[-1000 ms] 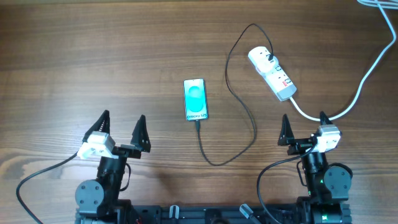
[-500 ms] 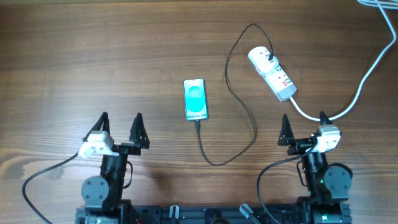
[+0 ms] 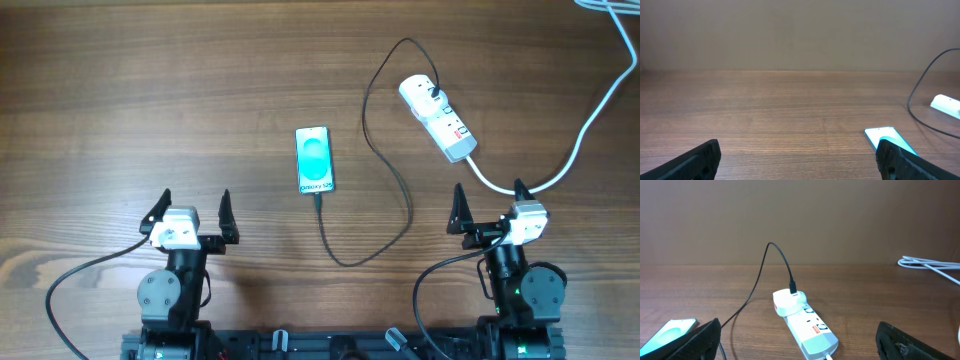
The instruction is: Plug charger to phone and switch on socket
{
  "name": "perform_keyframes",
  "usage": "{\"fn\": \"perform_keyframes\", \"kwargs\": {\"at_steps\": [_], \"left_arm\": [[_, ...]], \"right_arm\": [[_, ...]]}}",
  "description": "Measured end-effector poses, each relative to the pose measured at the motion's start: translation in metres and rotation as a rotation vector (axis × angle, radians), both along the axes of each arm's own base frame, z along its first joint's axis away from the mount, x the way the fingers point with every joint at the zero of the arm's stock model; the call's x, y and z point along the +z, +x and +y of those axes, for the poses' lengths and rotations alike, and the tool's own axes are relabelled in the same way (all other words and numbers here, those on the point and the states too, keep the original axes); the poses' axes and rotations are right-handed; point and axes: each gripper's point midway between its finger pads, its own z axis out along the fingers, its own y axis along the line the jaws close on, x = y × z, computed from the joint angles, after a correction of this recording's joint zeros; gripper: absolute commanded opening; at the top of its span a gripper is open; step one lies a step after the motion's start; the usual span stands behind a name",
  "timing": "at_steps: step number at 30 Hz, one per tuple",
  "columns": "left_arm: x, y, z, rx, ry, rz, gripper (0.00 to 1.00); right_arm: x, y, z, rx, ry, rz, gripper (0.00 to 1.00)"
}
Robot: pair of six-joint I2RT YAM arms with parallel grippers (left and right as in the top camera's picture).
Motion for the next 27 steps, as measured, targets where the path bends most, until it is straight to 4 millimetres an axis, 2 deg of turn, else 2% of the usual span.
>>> {"fn": "perform_keyframes", "kwargs": {"at_steps": [27], "left_arm": [[0.001, 0.000, 0.011, 0.057, 0.008, -0.002, 1.00]], "right_arm": [[0.000, 0.000, 0.000, 0.000, 0.000, 0.000, 1.00]]}}
